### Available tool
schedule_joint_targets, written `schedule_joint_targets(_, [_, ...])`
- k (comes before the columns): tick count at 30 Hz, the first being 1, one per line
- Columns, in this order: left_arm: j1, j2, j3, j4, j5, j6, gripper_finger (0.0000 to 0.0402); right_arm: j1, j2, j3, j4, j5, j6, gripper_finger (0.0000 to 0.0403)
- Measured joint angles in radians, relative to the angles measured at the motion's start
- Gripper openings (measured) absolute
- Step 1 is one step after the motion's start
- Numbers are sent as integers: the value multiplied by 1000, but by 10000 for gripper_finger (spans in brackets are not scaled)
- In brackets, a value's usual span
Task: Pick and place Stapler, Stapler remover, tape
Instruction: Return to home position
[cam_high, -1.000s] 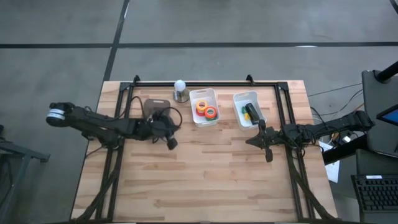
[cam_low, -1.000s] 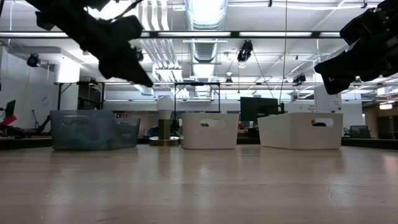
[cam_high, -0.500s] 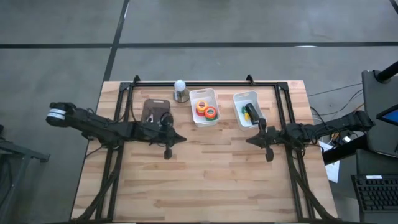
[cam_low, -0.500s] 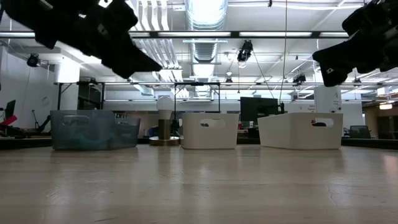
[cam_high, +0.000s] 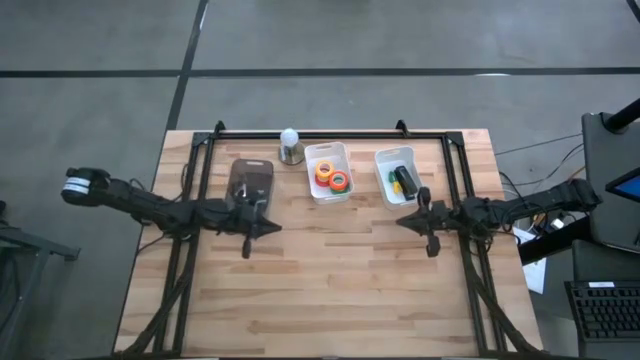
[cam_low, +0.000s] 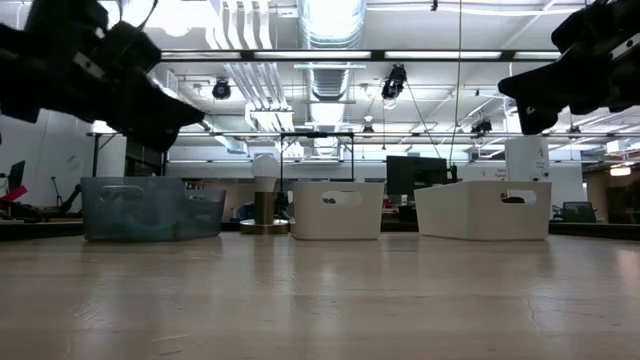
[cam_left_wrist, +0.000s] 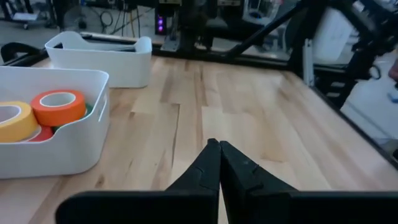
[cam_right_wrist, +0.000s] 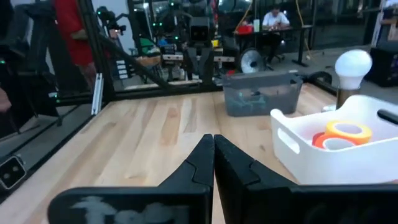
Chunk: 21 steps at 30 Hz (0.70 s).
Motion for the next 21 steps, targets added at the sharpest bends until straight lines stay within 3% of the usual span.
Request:
schedule_joint_targets(7, [0,-200,-137,24,4,-27,5,0,-70,0,-40,-2,-19,8])
schedule_joint_targets(13, [0,-345,-137,-93,24,-43,5,0,-153,0,-151,-2,-14,8])
schedule_joint_targets(21, [2,-518,-138,-193,30,47,5,0,-295,0,-289,-3,-48,8])
